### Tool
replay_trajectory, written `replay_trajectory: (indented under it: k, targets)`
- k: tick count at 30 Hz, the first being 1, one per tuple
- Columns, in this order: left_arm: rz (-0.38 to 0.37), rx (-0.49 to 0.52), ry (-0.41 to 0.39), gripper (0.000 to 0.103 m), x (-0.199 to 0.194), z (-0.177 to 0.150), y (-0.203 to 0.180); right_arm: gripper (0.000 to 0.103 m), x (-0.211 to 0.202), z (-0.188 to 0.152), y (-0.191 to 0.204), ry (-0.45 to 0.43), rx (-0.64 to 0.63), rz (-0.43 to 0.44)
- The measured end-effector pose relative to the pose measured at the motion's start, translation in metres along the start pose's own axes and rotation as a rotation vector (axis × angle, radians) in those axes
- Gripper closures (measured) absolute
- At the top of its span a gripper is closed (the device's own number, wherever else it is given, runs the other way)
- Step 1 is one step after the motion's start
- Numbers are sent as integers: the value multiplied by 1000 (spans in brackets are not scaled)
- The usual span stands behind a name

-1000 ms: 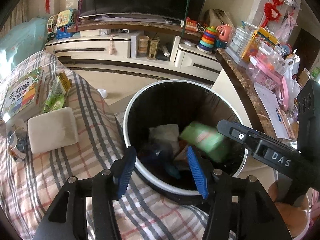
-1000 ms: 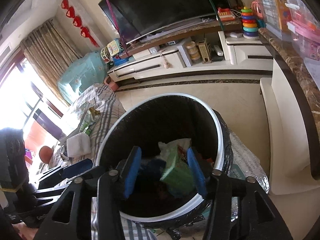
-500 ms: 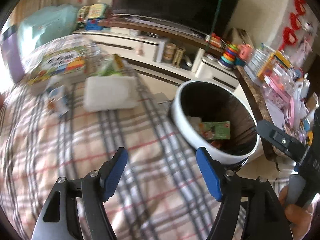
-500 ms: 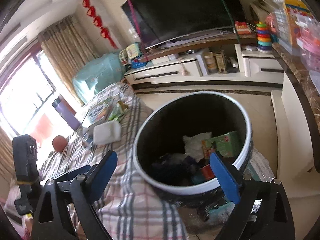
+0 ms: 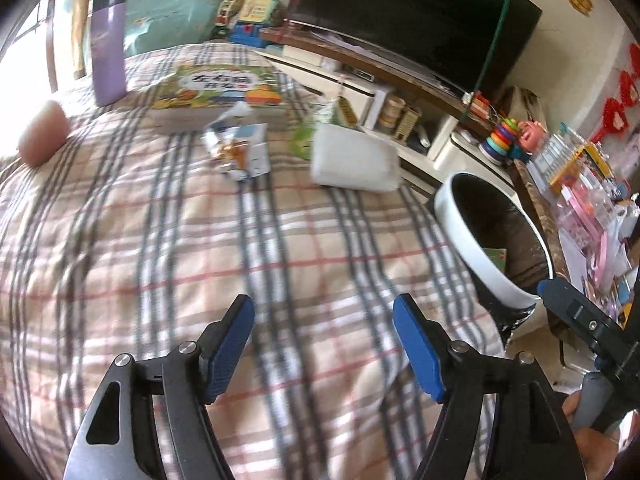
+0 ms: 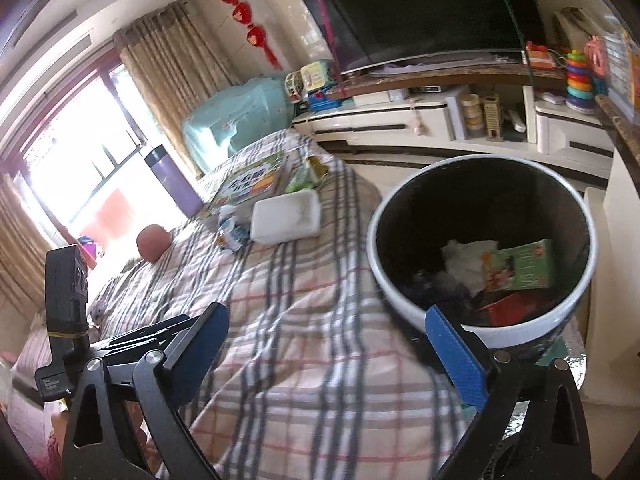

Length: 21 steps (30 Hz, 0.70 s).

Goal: Collect trash
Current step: 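Move both open tools back over the items on the bed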

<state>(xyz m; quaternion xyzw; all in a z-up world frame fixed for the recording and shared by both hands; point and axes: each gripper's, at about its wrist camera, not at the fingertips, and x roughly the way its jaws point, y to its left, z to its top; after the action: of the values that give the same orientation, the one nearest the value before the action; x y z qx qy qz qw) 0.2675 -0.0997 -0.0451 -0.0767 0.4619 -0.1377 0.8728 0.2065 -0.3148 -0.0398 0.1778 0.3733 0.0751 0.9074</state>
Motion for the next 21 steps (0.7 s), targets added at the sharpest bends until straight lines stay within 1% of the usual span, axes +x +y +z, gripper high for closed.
replay_trajectory:
  k: [5, 10, 14, 21]
  targets:
    - [27, -19, -8, 31, -9, -3, 12, 3, 12, -1, 13, 26, -10, 9]
    - [43, -43, -12, 31, -11, 2, 31, 3, 20, 1, 21, 29, -20, 14]
    - [50, -47, -12, 31, -6, 14, 41, 3, 24, 4, 23, 25, -21, 12]
    - [68, -40, -16, 31, 8, 30, 46, 3, 41, 14, 28, 37, -32, 24]
